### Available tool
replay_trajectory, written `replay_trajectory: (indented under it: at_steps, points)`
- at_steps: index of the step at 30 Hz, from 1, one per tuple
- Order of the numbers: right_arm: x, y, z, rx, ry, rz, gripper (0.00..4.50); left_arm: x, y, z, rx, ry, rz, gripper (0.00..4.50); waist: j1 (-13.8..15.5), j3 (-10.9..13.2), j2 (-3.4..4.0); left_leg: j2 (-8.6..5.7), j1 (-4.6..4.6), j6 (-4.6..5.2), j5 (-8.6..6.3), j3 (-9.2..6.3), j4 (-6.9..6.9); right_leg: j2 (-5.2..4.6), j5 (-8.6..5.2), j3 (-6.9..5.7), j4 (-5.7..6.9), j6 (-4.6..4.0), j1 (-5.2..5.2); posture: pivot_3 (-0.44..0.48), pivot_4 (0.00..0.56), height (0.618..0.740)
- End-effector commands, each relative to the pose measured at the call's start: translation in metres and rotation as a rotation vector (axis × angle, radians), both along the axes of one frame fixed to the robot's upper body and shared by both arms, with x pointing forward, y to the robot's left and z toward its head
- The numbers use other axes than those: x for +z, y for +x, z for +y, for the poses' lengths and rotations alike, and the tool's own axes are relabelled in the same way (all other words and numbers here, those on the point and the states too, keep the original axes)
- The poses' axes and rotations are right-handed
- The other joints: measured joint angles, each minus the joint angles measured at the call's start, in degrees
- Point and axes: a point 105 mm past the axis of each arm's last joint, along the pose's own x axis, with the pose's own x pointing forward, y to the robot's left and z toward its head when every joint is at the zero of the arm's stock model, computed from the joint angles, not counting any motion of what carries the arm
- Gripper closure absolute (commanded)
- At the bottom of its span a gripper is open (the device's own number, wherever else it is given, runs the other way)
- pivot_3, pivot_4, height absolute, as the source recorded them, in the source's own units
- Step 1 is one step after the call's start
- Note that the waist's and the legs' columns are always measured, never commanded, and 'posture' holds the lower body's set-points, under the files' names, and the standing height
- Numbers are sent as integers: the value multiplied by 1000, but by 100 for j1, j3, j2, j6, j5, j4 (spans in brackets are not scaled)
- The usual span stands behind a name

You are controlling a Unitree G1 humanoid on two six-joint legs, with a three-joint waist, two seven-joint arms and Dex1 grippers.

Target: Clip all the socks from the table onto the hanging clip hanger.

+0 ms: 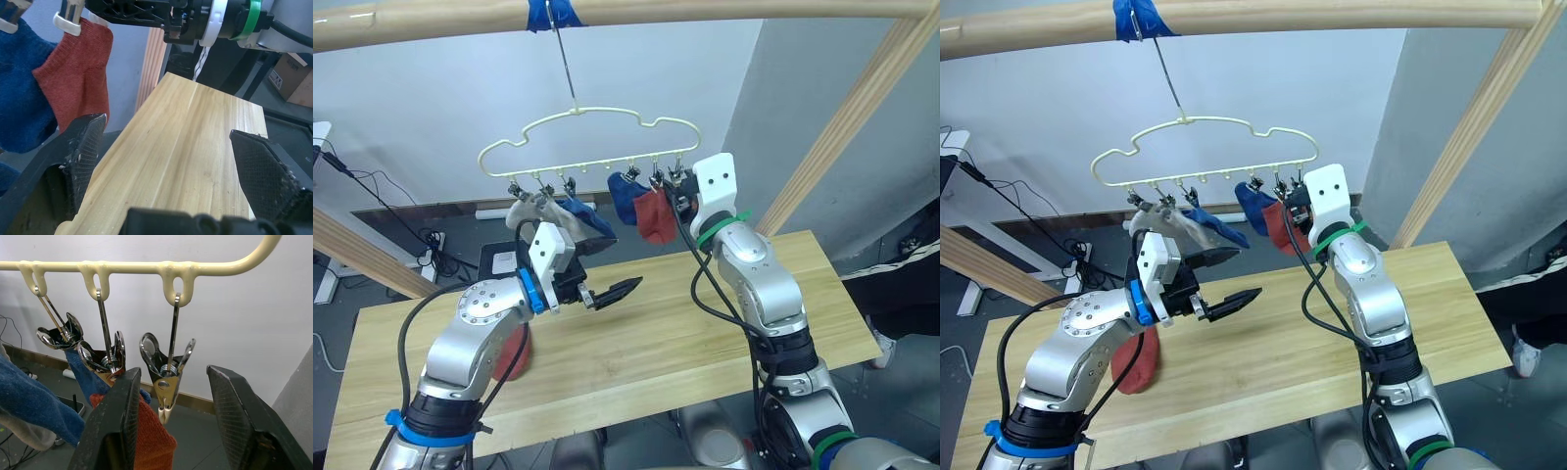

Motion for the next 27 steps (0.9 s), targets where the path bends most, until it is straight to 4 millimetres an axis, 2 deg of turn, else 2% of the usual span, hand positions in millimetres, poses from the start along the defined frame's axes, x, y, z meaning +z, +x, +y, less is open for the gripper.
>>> replay_trajectory:
  at_steps: [1,14,27]
  points:
    - [20,-2,1,-6,51,-56,2283,11,-3,-5,-16,-1,-45,0,0,0,0,0,0,0,0,0,0,0,0,0,1,0,0,-249,190,740]
    - [27,-2,6,-15,153,-28,2283,11,-4,-6,-23,2,-35,0,-1,-3,1,-1,2,0,0,0,1,-1,1,0,4,-1,0,-249,187,740]
    - [28,-5,2,-45,202,-6,2283,11,-2,-8,-21,4,-32,0,-6,-4,3,0,3,0,0,-1,1,-1,1,0,6,-1,0,-257,187,740]
